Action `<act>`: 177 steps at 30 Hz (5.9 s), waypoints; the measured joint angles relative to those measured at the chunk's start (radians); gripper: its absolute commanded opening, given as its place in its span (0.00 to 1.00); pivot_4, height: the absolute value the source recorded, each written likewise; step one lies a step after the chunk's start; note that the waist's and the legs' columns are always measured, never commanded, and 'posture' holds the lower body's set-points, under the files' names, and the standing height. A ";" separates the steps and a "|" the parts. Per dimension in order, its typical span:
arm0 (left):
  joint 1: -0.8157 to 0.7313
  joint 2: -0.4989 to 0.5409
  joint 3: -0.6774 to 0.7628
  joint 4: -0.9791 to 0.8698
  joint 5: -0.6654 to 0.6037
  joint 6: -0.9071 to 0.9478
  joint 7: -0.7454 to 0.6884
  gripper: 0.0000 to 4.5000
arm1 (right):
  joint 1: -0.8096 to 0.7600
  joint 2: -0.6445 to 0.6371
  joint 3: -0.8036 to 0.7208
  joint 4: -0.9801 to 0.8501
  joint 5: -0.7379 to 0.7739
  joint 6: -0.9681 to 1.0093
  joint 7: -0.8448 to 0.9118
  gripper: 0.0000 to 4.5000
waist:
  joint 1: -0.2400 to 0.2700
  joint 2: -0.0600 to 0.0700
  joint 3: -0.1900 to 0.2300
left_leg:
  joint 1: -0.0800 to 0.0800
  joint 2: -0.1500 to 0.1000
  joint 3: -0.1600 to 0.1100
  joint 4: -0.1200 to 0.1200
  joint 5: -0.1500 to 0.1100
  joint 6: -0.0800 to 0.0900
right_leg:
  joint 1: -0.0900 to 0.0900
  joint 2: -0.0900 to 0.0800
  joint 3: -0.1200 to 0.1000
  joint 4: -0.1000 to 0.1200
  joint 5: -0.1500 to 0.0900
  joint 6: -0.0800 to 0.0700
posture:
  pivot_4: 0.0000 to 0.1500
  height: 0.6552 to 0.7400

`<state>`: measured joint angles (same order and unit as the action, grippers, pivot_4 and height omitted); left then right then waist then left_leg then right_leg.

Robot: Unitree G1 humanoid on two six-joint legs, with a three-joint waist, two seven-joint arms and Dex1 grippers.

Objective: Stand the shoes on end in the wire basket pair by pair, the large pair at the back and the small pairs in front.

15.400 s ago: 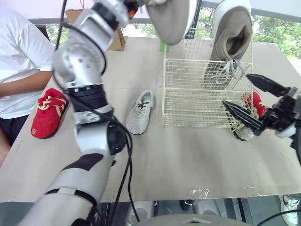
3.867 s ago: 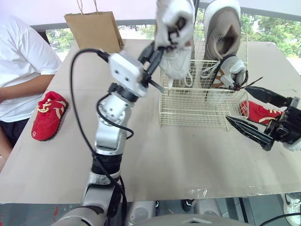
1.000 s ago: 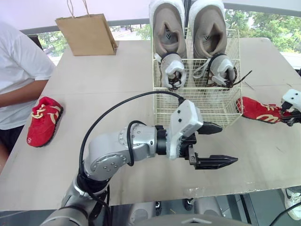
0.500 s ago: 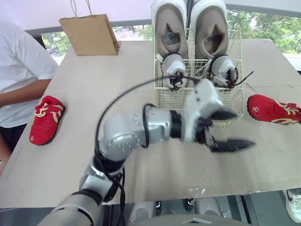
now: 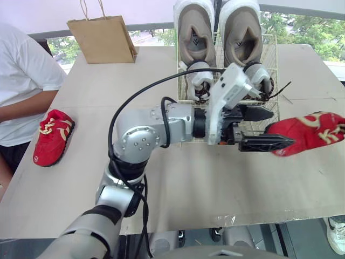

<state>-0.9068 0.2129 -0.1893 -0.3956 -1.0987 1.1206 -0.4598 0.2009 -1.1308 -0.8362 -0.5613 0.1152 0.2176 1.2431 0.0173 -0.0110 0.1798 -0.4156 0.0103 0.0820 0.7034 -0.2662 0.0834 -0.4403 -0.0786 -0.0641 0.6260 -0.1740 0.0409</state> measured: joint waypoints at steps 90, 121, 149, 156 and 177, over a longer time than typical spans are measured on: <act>0.227 0.229 0.135 0.144 0.252 -0.323 -0.493 0.10 | -0.503 0.194 0.503 -0.267 1.732 0.586 -1.538 0.13 | -0.001 -0.004 0.001 | -0.008 0.000 -0.005 -0.001 -0.001 0.002 | -0.004 -0.001 -0.001 -0.003 0.002 -0.005 | 1.00 1.00; 0.729 0.402 0.266 -0.048 0.274 -0.544 -0.620 0.99 | -0.136 0.277 0.463 -0.385 0.668 0.370 -1.247 0.00 | 0.007 -0.004 0.000 | -0.010 0.001 -0.006 -0.001 0.001 -0.003 | -0.007 0.000 -0.002 -0.003 0.002 -0.004 | 1.00 1.00; 0.753 0.431 0.272 -0.030 0.291 -0.591 -0.642 1.00 | -0.135 0.397 0.583 0.005 0.490 0.194 -0.680 0.59 | 0.000 -0.004 0.000 | -0.008 0.002 -0.005 -0.001 0.000 0.001 | -0.005 0.000 -0.004 -0.003 0.002 -0.004 | 1.00 1.00; 0.786 0.437 0.313 -0.046 0.284 -0.590 -0.617 1.00 | -0.083 0.365 0.429 -0.066 0.643 0.305 -0.661 0.97 | 0.004 -0.003 0.000 | -0.008 0.002 -0.005 -0.001 -0.001 0.001 | -0.005 -0.001 -0.004 -0.002 0.002 -0.004 | 1.00 1.00; 0.696 0.979 0.748 0.729 0.362 -0.351 -0.374 1.00 | -0.866 0.329 0.880 -0.078 0.859 0.425 -0.535 0.97 | -0.003 -0.009 0.000 | -0.007 0.008 0.005 -0.003 -0.002 -0.002 | -0.010 0.004 -0.002 -0.005 0.004 -0.010 | 1.00 1.00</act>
<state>-0.2112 1.1922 0.5585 0.3338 -0.7367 0.7696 -0.8341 -0.6649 -0.8020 0.0437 -0.6392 0.9746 0.6423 0.7079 0.0141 -0.0198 0.1801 -0.4223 0.0180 0.0868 0.7006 -0.2683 0.0817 -0.4503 -0.0745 -0.0662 0.6206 -0.1702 0.0308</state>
